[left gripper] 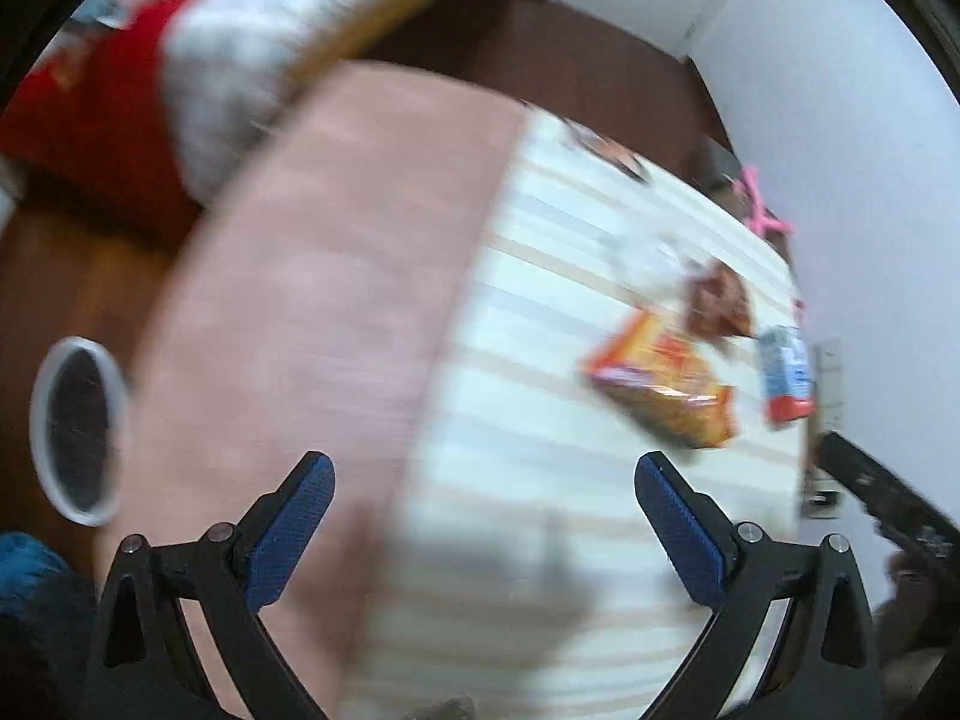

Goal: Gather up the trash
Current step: 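Raise both open tools and turn back toward the table, then grasp the orange chip bag with the left tool while the right tool grasps the milk carton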

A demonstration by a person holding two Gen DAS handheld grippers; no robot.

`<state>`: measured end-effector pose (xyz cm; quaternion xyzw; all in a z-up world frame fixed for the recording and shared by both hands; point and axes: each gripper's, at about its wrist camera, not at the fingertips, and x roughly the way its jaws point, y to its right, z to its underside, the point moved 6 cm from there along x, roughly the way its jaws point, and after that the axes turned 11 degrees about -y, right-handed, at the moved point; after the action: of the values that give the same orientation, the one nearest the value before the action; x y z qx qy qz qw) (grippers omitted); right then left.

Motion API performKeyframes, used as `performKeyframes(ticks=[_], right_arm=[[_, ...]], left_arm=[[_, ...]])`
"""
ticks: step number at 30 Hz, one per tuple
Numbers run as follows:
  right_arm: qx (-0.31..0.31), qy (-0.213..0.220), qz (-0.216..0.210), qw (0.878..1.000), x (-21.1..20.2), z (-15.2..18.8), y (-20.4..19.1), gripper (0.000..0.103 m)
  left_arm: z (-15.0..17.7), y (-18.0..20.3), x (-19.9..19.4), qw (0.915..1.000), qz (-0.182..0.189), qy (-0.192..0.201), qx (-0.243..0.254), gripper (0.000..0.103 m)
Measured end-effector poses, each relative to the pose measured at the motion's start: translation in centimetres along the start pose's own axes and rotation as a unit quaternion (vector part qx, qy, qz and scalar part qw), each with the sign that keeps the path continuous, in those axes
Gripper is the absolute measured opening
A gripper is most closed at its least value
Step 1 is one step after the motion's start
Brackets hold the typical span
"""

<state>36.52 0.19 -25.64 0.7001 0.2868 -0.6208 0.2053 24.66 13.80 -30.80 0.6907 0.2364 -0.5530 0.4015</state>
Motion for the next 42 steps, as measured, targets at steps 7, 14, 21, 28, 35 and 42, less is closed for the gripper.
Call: performKeyframes(ticks=[7, 14, 21, 28, 35, 42], right_arm=[[0.036, -0.026, 0.017, 0.999, 4.6, -6.1, 9.9, 0.079], [0.036, -0.060, 0.006, 0.998, 8.8, -9.5, 13.2, 0.079], [0.028, -0.070, -0.007, 0.997, 10.7, -10.0, 12.4, 0.070], [0.007, -0.108, -0.011, 0.994, 10.8, -6.6, 9.9, 0.052], [0.016, -0.125, -0.025, 0.992, 10.9, -3.9, 9.4, 0.059], [0.013, -0.116, -0.012, 0.993, 11.2, -4.1, 9.3, 0.060]], left_arm=[[-3.3, 7.9, 6.6, 0.9950, 0.064, -0.071, -0.030, 0.084], [-4.5, 10.4, 7.4, 0.9980, -0.004, -0.049, 0.040, 0.028], [-5.0, 8.8, 6.6, 0.9917, -0.065, -0.025, 0.108, 0.020], [-5.2, 7.4, 6.7, 0.9891, -0.037, -0.042, 0.136, 0.020], [-4.1, 8.8, 8.5, 0.9867, 0.004, -0.088, 0.137, 0.024], [-3.5, 9.6, 8.3, 0.9854, -0.044, -0.058, 0.154, 0.024]])
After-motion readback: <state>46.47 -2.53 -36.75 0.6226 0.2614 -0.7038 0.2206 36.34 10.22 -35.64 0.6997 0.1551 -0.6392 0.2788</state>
